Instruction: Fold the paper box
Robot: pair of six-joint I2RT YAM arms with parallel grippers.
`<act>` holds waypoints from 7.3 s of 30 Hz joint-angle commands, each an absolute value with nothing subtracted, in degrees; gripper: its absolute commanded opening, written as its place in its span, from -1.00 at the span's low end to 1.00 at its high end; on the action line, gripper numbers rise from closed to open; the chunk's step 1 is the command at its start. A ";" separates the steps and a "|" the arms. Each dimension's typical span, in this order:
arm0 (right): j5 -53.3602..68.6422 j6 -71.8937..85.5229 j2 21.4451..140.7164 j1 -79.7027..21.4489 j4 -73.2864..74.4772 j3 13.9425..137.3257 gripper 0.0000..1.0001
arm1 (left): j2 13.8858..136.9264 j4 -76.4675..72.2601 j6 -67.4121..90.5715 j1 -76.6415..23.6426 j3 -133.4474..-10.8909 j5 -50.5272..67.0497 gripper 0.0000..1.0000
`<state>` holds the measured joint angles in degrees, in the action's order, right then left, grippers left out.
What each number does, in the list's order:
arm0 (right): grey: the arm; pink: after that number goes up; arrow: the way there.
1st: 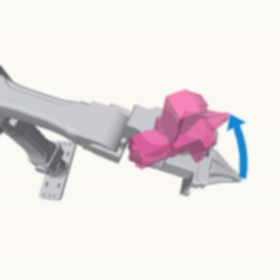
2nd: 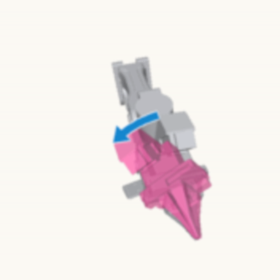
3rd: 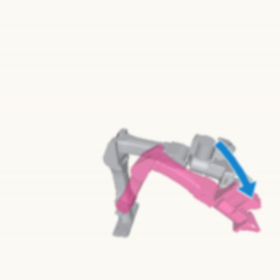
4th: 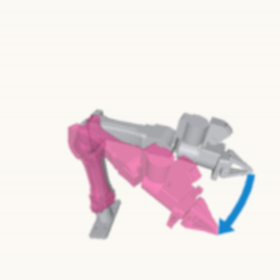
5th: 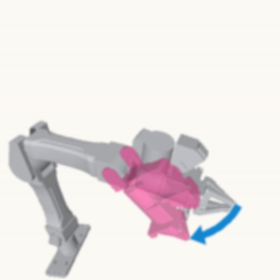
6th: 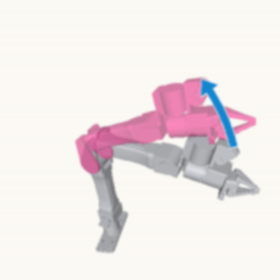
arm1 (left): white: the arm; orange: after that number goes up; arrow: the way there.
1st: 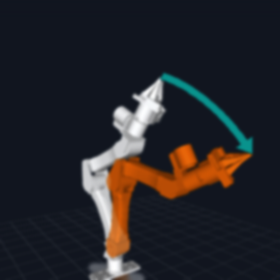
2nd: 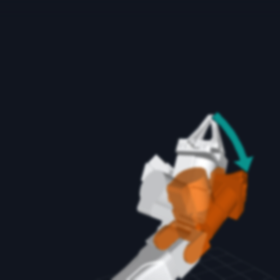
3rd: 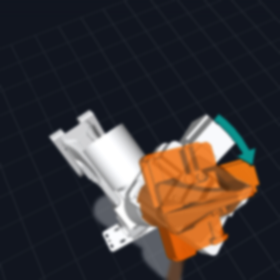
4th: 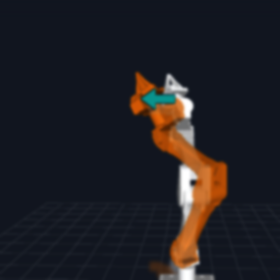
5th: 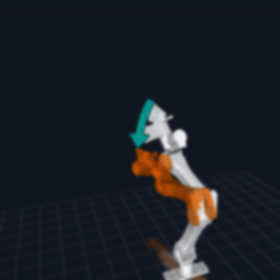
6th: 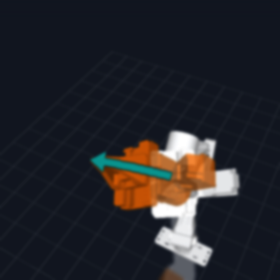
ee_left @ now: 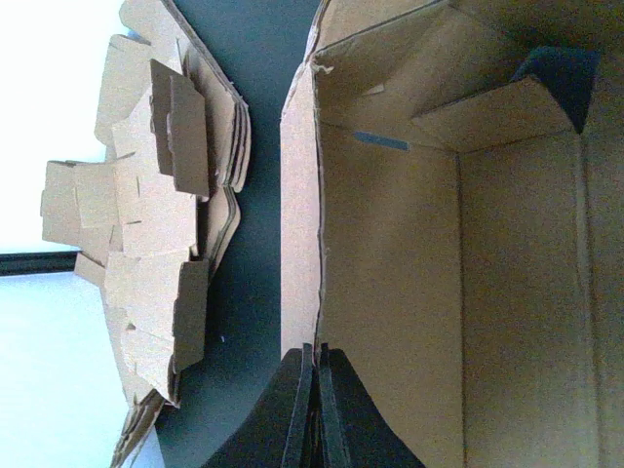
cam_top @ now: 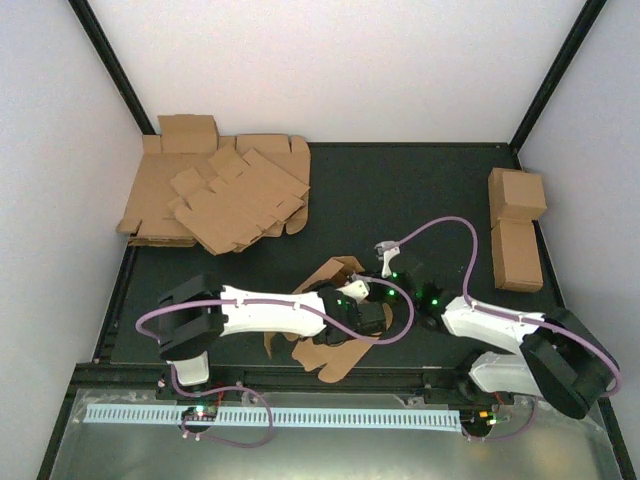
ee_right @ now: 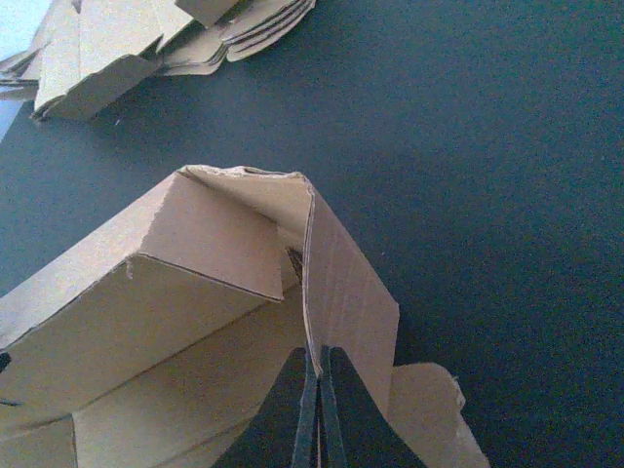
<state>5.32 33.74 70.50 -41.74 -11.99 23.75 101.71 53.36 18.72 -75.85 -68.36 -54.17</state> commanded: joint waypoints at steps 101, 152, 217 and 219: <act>55.59 41.75 97.32 -20.57 -19.85 34.24 -0.69 | 109.86 57.04 22.68 -84.33 -73.44 -62.75 -0.97; 44.21 36.17 87.88 -25.15 -32.36 21.93 -0.53 | 101.44 60.60 20.21 -84.66 -81.32 -42.18 0.70; 51.99 44.23 102.44 -20.48 -28.76 31.69 -0.08 | 85.74 25.08 14.46 -28.95 -45.71 25.94 -0.28; 52.58 45.23 102.13 -20.50 -29.97 30.83 -0.08 | 84.97 25.59 14.10 -29.30 -45.64 26.10 -0.33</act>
